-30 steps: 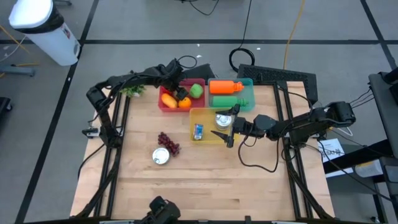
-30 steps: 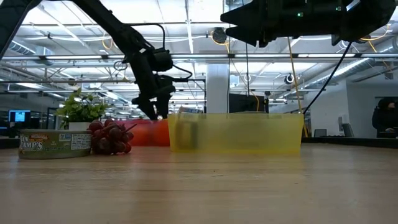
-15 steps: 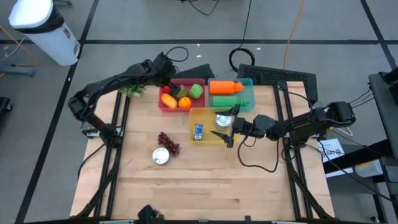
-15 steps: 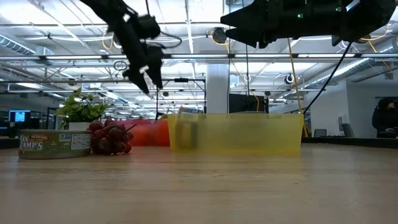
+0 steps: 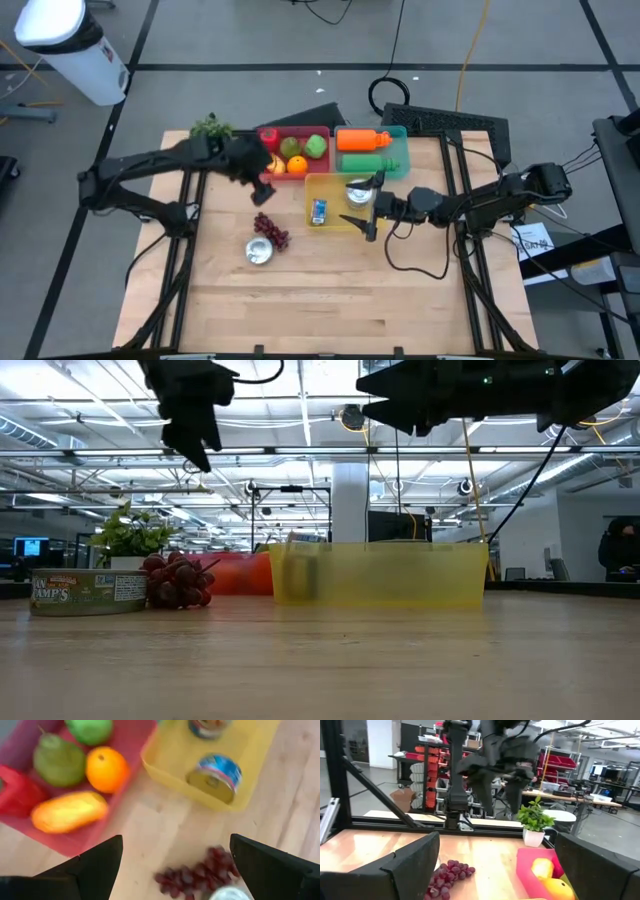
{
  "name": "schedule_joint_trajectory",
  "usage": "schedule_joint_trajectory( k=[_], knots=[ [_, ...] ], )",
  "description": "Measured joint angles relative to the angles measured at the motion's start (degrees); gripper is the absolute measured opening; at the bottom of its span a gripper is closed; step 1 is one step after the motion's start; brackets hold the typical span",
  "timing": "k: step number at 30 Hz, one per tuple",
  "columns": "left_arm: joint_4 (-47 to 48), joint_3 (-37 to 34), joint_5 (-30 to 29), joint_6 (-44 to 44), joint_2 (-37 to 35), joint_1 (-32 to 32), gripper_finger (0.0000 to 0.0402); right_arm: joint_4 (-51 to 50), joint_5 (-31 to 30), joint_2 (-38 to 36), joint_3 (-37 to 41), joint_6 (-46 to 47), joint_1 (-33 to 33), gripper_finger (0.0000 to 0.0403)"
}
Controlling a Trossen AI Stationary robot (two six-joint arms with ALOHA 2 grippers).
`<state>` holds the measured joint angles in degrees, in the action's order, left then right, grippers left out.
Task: Pick & Place Food Item
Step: Put the red grapes into the red bin
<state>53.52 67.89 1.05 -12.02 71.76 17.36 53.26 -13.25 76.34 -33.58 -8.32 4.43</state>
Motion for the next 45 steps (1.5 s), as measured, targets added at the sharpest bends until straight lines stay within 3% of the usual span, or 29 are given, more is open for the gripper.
schedule_joint_trajectory(
  k=[8, 14, 27, 39, 45],
  knots=[
    [-0.07, -8.66, -3.09, -8.36, -0.92, -12.32, 0.0365, 0.04, -0.07, 0.0, 0.0, -0.26, 1.54, 0.0378],
    [-0.52, -15.6, -3.07, -13.19, 1.63, -17.63, 0.0372, 0.86, -0.05, 0.02, 0.0, -0.31, 2.35, 0.0378],
    [-17.75, -24.32, -4.54, -10.86, 3.29, -19.39, 0.0363, 1.33, -0.09, 0.02, 0.0, -0.5, 2.42, 0.0378],
    [-16.38, -24.36, -5.61, -4.61, 4.05, -19.39, 0.036, 1.29, -0.11, 0.02, 0.0, -0.34, 2.42, 0.0378],
    [-18.32, -24.36, -5.36, -4.56, 8.93, -19.39, 0.0346, 1.23, -0.13, 0.02, 0.0, -0.31, 2.42, 0.0378]
  ],
)
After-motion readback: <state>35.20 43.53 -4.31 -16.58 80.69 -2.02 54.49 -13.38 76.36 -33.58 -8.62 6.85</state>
